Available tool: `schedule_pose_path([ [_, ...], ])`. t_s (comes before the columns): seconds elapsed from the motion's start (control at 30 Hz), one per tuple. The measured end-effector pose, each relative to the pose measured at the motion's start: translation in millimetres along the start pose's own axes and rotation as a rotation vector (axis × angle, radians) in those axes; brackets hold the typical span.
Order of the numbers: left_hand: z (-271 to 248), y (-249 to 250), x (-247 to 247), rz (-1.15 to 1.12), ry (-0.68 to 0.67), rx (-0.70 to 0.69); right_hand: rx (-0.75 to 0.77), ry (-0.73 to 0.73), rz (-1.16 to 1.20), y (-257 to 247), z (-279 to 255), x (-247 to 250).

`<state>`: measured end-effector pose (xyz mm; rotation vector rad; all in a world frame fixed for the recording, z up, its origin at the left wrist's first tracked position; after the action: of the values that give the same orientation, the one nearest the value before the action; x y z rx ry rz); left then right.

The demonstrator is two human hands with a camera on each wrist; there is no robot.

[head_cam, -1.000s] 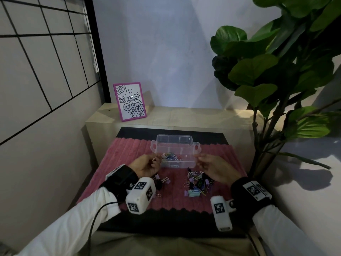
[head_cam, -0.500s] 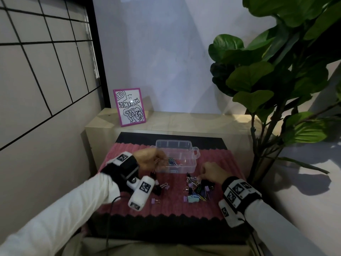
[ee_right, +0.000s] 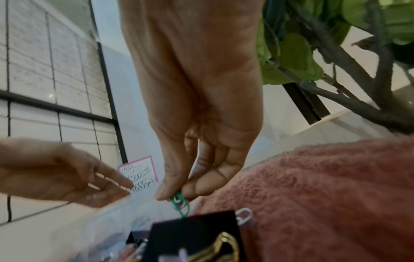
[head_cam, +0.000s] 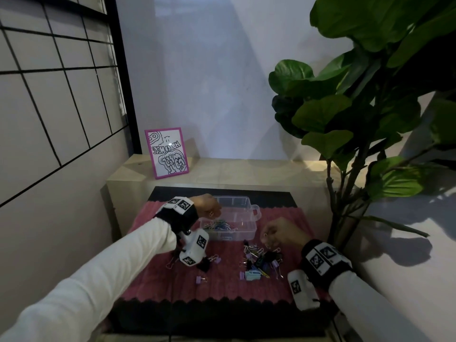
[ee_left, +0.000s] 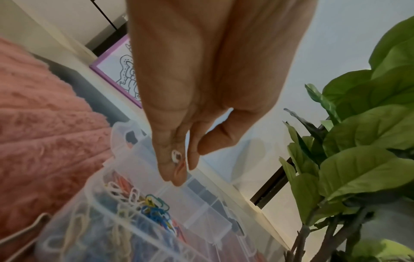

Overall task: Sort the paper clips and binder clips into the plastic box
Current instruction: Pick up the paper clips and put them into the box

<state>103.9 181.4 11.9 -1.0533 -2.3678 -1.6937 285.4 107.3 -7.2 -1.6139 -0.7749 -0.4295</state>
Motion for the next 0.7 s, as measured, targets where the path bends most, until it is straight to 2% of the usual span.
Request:
schedule_pose_path([
  [0.13,-10,0,-1,0.193,-0.046,-0.076,-0.025,-0.007,0.352,1,-4,3],
  [0.2,-20,13,2,0.418,0.007,-0.204,-0.049,-0.036,0.485,0,-6,1],
  [0.27,-36,28,1,0.49,0.089,-0.335,-0.064,-0.055,0.554,-1,-6,-2],
  [0.33,-53,33,-8,0.438,0.115,-0.417,-0.078,-0.053,0.569,-3,-3,-3],
  [0.43,-73,23,-38,0.416,0.018,-0.44,-0.087,-0.023,0.539,-6,5,-2],
  [0.7,-76,-3,-72,0.616,-0.026,-0.459,-0.01,0.043,0.541,-50,40,3],
])
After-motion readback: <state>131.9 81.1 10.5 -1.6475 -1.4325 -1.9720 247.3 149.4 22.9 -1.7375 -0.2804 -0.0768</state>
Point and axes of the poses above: each hand's wrist, its own z-axis towards the middle knuckle, its own x-axis out of the back of the hand, y = z × x, the point moved 10 cm from there along z, towards the middle knuckle
